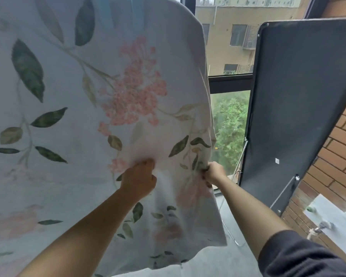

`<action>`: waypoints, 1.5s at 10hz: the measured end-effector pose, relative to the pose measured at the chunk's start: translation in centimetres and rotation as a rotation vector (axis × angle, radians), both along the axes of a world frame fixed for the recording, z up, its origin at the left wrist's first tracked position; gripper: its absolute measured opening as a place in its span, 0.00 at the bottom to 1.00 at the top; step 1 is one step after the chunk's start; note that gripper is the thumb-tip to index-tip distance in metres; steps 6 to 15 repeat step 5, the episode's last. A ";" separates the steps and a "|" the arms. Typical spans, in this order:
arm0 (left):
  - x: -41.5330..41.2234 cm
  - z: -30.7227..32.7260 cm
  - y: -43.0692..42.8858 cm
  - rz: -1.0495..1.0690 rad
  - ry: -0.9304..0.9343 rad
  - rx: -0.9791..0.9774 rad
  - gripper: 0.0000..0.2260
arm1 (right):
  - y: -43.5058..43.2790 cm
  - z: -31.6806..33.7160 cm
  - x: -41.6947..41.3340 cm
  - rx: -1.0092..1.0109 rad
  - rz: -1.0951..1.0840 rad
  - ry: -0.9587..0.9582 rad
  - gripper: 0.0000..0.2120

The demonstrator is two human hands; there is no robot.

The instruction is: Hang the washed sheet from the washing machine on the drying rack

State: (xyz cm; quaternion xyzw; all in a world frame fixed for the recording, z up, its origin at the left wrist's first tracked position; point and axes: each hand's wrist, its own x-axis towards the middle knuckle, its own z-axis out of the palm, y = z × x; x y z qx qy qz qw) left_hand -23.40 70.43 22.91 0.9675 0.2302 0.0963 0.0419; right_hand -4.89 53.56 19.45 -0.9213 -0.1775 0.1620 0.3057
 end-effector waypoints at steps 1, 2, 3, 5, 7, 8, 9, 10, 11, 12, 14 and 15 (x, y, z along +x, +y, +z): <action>0.0 -0.6 0.0 0.003 -0.013 -0.055 0.10 | 0.7 0.1 -0.1 0.114 -0.017 0.008 0.10; -0.4 -1.4 -0.3 -0.008 -0.028 -0.094 0.12 | 1.0 -2.1 -0.9 0.115 0.056 0.125 0.11; -1.5 -2.3 -0.4 0.010 -0.048 -0.164 0.15 | 1.0 -3.7 -2.9 0.235 -0.076 0.069 0.27; -6.1 -4.0 -1.3 0.082 -0.129 -0.436 0.16 | 0.6 -4.3 -9.1 0.560 -0.181 0.103 0.33; -6.1 -4.0 -1.3 0.082 -0.129 -0.436 0.16 | 0.6 -4.3 -9.1 0.560 -0.181 0.103 0.33; -6.1 -4.0 -1.3 0.082 -0.129 -0.436 0.16 | 0.6 -4.3 -9.1 0.560 -0.181 0.103 0.33; -6.1 -4.0 -1.3 0.082 -0.129 -0.436 0.16 | 0.6 -4.3 -9.1 0.560 -0.181 0.103 0.33; -6.1 -4.0 -1.3 0.082 -0.129 -0.436 0.16 | 0.6 -4.3 -9.1 0.560 -0.181 0.103 0.33; -6.1 -4.0 -1.3 0.082 -0.129 -0.436 0.16 | 0.6 -4.3 -9.1 0.560 -0.181 0.103 0.33; -6.1 -4.0 -1.3 0.082 -0.129 -0.436 0.16 | 0.6 -4.3 -9.1 0.560 -0.181 0.103 0.33; -6.1 -4.0 -1.3 0.082 -0.129 -0.436 0.16 | 0.6 -4.3 -9.1 0.560 -0.181 0.103 0.33; -6.1 -4.0 -1.3 0.082 -0.129 -0.436 0.16 | 0.6 -4.3 -9.1 0.560 -0.181 0.103 0.33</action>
